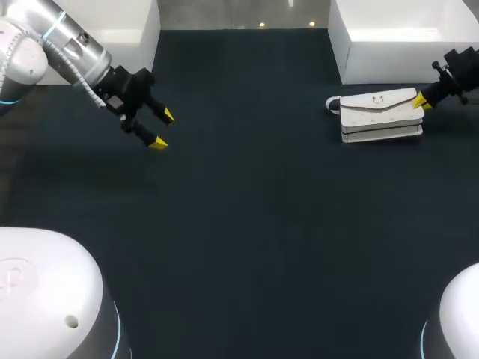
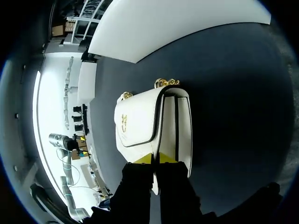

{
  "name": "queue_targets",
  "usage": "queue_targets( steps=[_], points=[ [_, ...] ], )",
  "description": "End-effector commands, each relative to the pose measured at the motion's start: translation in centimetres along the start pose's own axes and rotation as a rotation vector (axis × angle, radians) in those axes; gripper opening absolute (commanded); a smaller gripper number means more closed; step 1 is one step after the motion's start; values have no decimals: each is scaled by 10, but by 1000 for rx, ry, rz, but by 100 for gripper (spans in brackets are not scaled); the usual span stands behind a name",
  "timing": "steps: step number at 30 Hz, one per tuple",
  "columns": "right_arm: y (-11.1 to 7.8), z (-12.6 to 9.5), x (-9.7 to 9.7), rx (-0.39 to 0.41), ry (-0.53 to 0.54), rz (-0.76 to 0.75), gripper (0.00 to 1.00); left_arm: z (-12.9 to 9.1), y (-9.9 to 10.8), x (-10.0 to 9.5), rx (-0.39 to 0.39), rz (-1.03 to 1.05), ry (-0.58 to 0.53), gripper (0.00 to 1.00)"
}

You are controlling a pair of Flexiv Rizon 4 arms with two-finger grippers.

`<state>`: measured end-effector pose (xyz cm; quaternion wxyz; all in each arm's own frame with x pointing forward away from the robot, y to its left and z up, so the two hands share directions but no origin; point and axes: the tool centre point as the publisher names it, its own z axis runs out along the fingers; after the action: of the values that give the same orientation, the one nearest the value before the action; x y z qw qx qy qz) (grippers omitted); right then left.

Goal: Pick up the bag, open it, inspect its contents, close it, and place it on the opposite side

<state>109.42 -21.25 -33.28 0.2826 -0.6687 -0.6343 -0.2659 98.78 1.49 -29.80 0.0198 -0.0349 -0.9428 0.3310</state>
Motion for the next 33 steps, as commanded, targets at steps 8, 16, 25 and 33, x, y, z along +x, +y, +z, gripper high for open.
queue_targets(
  steps=[8, 16, 25, 33],
  points=[
    [-33, 41, 53, -17, 100, -96, 0, 1, 1, -1, 3, 1, 2, 100],
    [-56, 65, 84, -5, 144, -144, 0, 1, 1, -1, 3, 1, 2, 100],
    [-84, 98, 121, 22, 157, -206, 0, 1, 1, -1, 3, 1, 2, 100],
    [-103, 129, 144, -39, 186, -172, 0, 1, 1, -1, 3, 1, 2, 100]
  ],
)
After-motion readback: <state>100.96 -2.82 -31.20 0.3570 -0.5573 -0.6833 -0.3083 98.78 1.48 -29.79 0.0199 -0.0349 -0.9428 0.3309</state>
